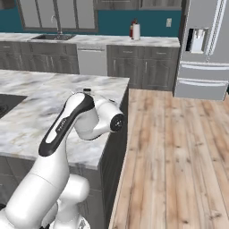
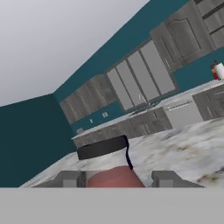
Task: Pick the juice from the counter and place it in the open cabinet.
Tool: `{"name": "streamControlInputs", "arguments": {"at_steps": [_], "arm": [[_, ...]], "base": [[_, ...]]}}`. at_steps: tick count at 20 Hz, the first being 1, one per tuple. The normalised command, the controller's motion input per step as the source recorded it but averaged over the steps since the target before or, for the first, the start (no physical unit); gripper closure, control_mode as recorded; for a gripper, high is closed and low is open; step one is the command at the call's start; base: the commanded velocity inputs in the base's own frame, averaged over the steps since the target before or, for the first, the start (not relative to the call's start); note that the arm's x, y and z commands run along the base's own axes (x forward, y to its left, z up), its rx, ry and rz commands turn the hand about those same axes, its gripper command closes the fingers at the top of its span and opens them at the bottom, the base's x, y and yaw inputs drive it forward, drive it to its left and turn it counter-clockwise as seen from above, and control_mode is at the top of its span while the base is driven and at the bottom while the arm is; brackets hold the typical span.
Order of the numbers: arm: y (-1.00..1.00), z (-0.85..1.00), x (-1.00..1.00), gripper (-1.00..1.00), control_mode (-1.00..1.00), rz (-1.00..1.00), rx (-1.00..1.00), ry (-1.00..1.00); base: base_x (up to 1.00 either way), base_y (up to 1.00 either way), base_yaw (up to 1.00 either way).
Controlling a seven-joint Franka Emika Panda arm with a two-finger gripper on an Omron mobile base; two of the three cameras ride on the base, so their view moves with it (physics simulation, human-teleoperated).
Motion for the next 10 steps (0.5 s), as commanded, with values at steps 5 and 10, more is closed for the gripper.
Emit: {"name": "streamControlInputs", "arguments": {"at_steps": [5,10], "arm": [[0.0,0.0,0.0,1.0,1.0,0.0,0.0,0.0],[0.0,0.0,0.0,1.0,1.0,0.0,0.0,0.0]], "base": [[-0.58,0.01,0.4],[-0.22,0.14,0.75]]}}
